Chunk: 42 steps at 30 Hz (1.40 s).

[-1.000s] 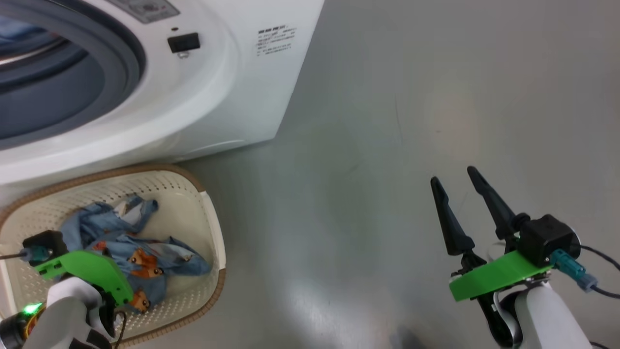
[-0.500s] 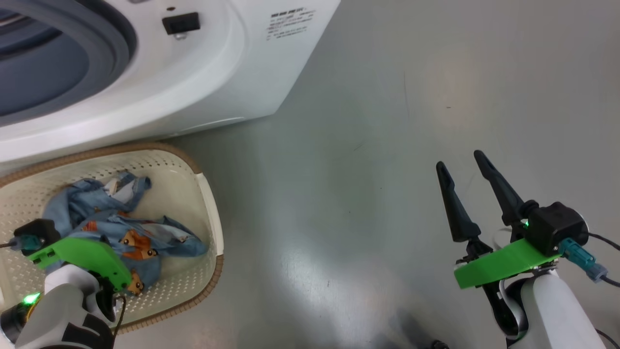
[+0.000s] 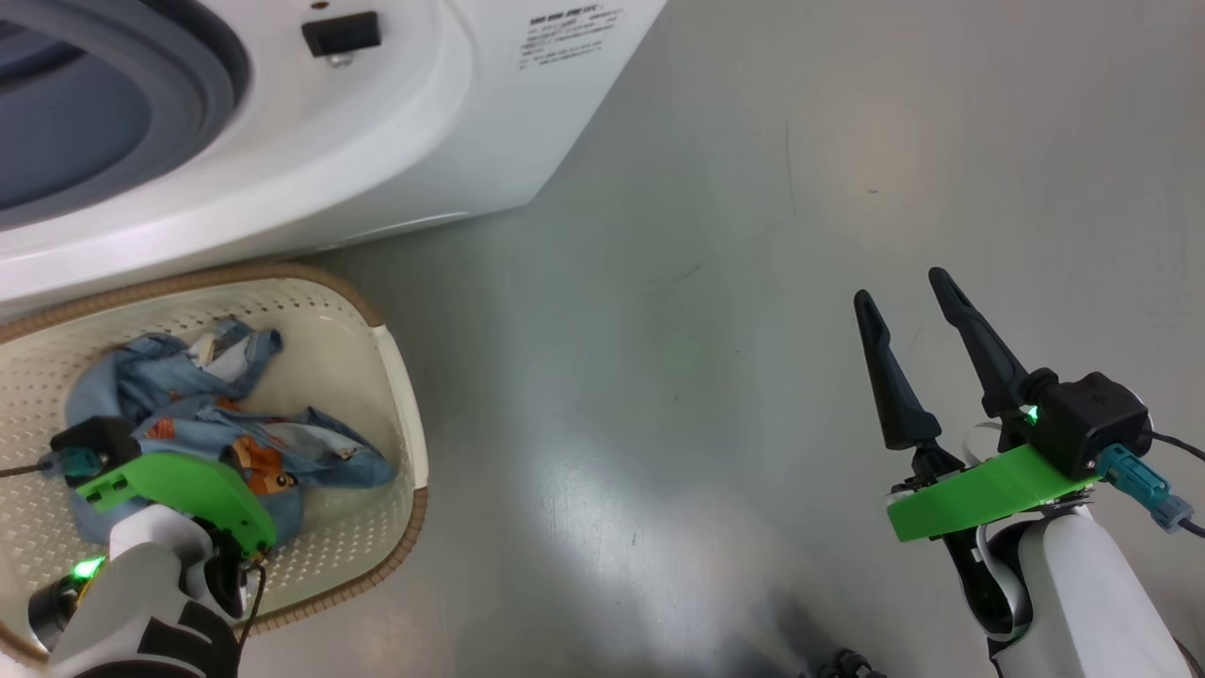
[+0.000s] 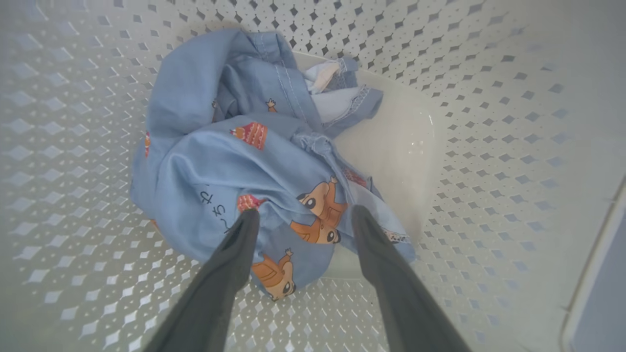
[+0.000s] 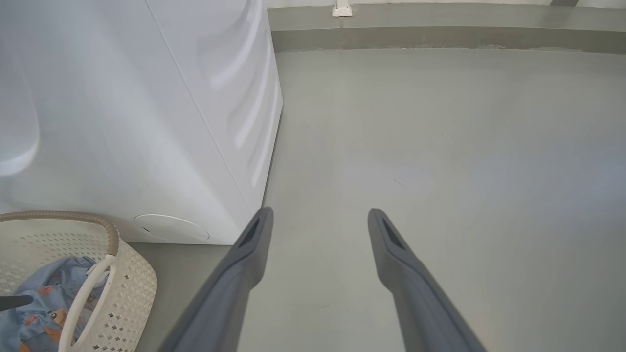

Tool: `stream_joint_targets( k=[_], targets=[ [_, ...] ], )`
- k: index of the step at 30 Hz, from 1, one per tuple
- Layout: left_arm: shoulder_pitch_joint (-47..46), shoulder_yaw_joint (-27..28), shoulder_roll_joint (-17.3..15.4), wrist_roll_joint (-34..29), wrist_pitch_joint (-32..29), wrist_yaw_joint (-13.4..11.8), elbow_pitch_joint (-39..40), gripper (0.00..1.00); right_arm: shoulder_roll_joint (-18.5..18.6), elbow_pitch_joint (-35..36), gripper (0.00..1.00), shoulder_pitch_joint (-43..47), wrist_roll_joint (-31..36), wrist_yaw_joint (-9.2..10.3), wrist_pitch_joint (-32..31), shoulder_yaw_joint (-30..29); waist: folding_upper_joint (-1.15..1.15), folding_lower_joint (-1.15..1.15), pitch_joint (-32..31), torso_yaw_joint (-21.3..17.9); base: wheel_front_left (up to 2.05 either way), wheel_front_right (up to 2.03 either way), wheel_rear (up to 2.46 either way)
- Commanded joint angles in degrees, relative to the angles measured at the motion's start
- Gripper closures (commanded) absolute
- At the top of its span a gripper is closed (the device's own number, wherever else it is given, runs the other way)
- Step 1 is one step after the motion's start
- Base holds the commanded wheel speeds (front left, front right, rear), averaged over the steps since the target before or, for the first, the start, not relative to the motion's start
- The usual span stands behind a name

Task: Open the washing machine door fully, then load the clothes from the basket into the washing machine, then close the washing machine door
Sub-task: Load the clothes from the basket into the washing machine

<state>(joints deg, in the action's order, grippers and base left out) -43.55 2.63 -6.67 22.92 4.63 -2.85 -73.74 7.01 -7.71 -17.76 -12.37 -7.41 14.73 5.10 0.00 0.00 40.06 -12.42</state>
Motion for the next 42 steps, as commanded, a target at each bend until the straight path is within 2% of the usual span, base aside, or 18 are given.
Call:
stream_joint_targets(
  k=[1, 33, 42],
  targets=[
    [0.73, 0.57, -1.93, -0.48, 0.24, -1.14, 0.09, 0.00, 0.67, 1.30, 0.00, 0.81, -0.18, -0.08, 0.27, 1.01, 0.00, 0.00, 0.47, -0.08, 0.00, 0.00, 0.00],
    [-2.22, -1.20, -1.76, 0.79, 1.09, -3.96, -0.21, 0.00, 1.95, 2.77, 0.00, 0.10, 0.02, -0.08, 0.27, -0.21, 0.00, 0.00, 5.27, 0.17, 0.00, 0.00, 0.00],
    [-2.50, -1.35, -2.48, 1.69, 1.44, -2.53, -0.21, 0.00, 1.79, 2.96, 0.00, -0.21, 0.12, -0.08, 0.27, -0.33, 0.00, 0.00, 6.26, -0.04, 0.00, 0.00, 0.00]
  ],
)
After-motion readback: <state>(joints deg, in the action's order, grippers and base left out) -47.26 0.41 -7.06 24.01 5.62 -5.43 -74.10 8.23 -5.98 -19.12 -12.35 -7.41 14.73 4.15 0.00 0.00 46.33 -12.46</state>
